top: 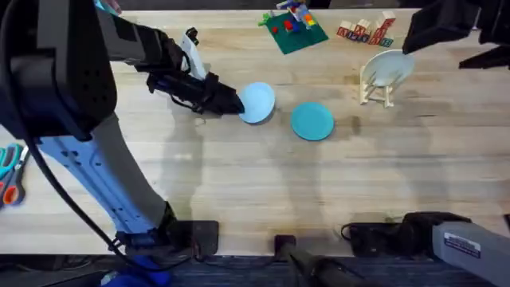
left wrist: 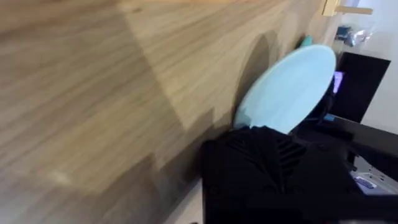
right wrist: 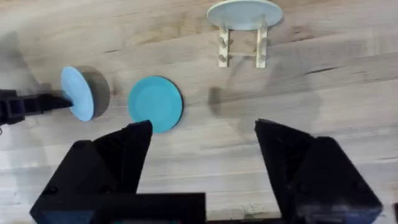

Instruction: Pick up the plates from the table one by one and place each into a slot on the dish rack.

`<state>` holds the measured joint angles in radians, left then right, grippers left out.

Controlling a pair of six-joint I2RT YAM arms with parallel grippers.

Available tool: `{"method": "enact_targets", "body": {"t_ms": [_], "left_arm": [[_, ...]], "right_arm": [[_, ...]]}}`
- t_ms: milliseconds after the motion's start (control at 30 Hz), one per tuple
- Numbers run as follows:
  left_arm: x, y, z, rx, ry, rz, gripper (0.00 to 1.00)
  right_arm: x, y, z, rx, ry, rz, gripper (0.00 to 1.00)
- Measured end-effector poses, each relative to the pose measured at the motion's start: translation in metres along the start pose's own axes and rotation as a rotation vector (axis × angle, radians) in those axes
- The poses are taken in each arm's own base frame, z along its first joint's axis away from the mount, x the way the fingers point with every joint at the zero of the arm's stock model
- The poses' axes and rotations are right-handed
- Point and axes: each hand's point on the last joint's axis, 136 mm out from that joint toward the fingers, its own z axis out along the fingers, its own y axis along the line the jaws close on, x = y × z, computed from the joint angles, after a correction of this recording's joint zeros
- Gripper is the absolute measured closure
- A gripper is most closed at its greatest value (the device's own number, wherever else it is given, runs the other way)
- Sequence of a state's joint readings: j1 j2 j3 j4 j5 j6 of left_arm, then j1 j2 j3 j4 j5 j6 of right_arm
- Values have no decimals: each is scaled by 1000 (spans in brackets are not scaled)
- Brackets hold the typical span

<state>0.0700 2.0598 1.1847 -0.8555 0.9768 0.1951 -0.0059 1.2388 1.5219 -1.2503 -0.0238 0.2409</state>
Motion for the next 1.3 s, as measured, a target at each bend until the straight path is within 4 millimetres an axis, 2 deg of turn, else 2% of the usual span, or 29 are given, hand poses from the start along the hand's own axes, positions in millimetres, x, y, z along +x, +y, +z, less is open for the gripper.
{"method": "enact_targets", "body": {"t_ms": [200, 367, 467, 600, 733, 767, 900, 1000, 1100, 1300], "left_arm": [[0, 0, 0, 0, -2, 2, 960], [-1, 0, 0, 0, -2, 2, 960], [-1, 0, 0, 0, -2, 2, 960], [-1, 0, 0, 0, -2, 2, 960], [-1, 0, 0, 0, -2, 3, 960], [-1, 0, 0, 1, -3, 3, 960], [-1, 0, 0, 1, -4, 5, 960], [-1, 0, 0, 1, -4, 5, 960], [-1, 0, 0, 1, -4, 5, 960], [-1, 0, 0, 2, -4, 5, 960]], "right_arm": [[1, 6, 0, -34, 7, 3, 6], [-2, 29, -2, -168, 7, 6, 6], [-2, 43, 4, -244, 47, 29, 6], [-3, 58, 26, -312, 148, 110, 5], [-3, 80, 54, -381, 240, 112, 5], [2, 102, 74, -418, 300, 73, 6], [12, 132, 99, -458, 355, -9, 65], [21, 150, 116, -470, 389, -62, 73], [31, 165, 131, -475, 423, -100, 14], [47, 183, 154, -478, 470, -146, 6]]}}
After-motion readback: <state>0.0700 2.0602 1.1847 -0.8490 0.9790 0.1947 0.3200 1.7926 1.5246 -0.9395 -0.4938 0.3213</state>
